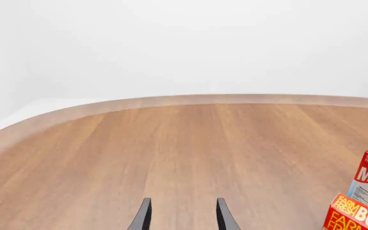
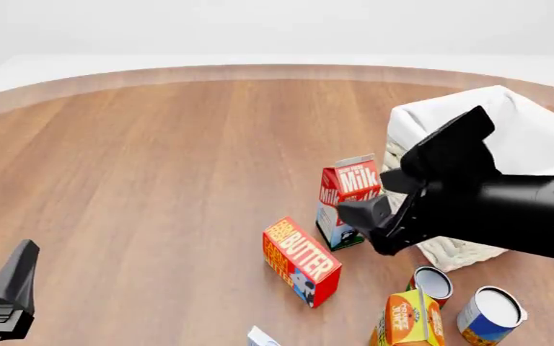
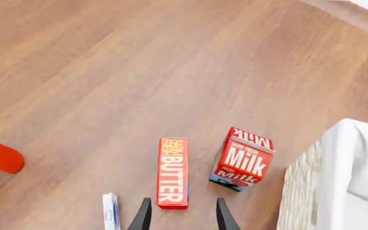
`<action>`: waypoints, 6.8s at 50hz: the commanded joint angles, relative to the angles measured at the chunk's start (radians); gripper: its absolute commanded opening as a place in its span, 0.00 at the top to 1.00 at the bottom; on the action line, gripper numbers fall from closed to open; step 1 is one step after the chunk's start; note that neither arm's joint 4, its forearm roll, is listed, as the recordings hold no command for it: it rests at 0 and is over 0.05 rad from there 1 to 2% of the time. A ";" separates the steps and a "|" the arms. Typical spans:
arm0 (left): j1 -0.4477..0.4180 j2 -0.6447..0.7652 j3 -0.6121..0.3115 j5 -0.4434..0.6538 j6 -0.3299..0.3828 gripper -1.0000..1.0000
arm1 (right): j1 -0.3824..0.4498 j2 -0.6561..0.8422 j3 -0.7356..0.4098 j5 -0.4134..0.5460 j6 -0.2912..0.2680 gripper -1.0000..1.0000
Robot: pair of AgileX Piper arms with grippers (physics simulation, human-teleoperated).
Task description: Pick up the cream cheese box and the butter, and put them in the basket.
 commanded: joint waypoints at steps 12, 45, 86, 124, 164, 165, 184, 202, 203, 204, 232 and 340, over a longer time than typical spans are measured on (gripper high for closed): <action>0.000 0.000 0.000 0.000 0.000 0.00 | -0.030 0.167 -0.023 -0.037 -0.001 0.00; 0.000 0.000 0.000 0.000 0.000 0.00 | -0.008 0.314 -0.035 -0.098 0.029 0.00; 0.000 0.000 0.000 0.000 0.000 0.00 | 0.019 0.456 -0.017 -0.193 0.046 0.00; 0.000 0.000 0.000 0.000 0.000 0.00 | 0.059 0.603 0.100 -0.384 0.129 0.00; 0.000 0.000 0.000 0.000 0.000 0.00 | 0.070 0.589 0.117 -0.399 0.134 1.00; 0.000 0.000 0.000 0.000 0.000 0.00 | 0.071 0.585 0.116 -0.395 0.133 1.00; 0.000 0.000 0.000 0.000 0.000 0.00 | 0.083 0.331 0.067 -0.199 0.042 1.00; 0.000 0.000 0.000 0.000 0.000 0.00 | 0.097 0.150 0.019 -0.076 0.010 1.00; 0.000 0.000 0.000 0.000 0.000 0.00 | 0.097 0.141 0.015 -0.070 0.010 1.00; 0.000 0.000 0.000 0.000 0.000 0.00 | 0.096 0.128 0.010 -0.062 0.010 1.00; 0.000 0.000 0.000 0.000 0.000 0.00 | 0.040 -0.027 -0.268 0.137 -0.064 1.00; 0.000 0.000 0.000 0.000 0.000 0.00 | -0.540 -0.095 -0.443 0.496 0.274 1.00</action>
